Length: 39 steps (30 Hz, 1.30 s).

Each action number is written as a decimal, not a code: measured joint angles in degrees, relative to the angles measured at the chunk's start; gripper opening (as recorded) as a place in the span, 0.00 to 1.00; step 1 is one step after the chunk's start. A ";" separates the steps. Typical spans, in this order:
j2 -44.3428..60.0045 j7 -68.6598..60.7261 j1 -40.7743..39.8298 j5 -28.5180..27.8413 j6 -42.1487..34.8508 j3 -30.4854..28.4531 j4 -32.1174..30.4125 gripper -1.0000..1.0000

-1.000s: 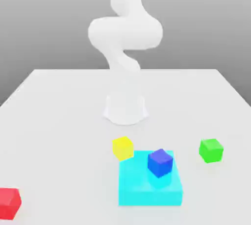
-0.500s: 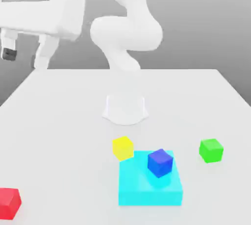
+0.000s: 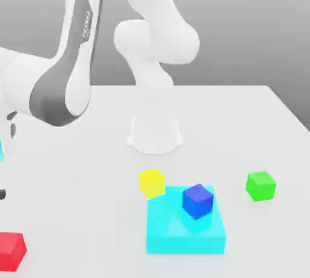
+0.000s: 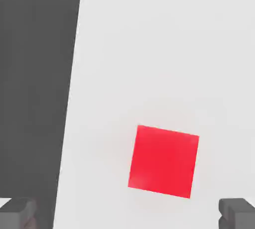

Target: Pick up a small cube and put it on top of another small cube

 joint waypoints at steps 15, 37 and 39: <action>4.33 0.48 -0.77 1.37 2.89 0.17 0.66 0.00; -34.82 56.14 24.97 9.15 -8.73 18.80 -26.29 0.00; -36.59 59.58 23.76 10.77 -8.19 23.24 -28.50 0.00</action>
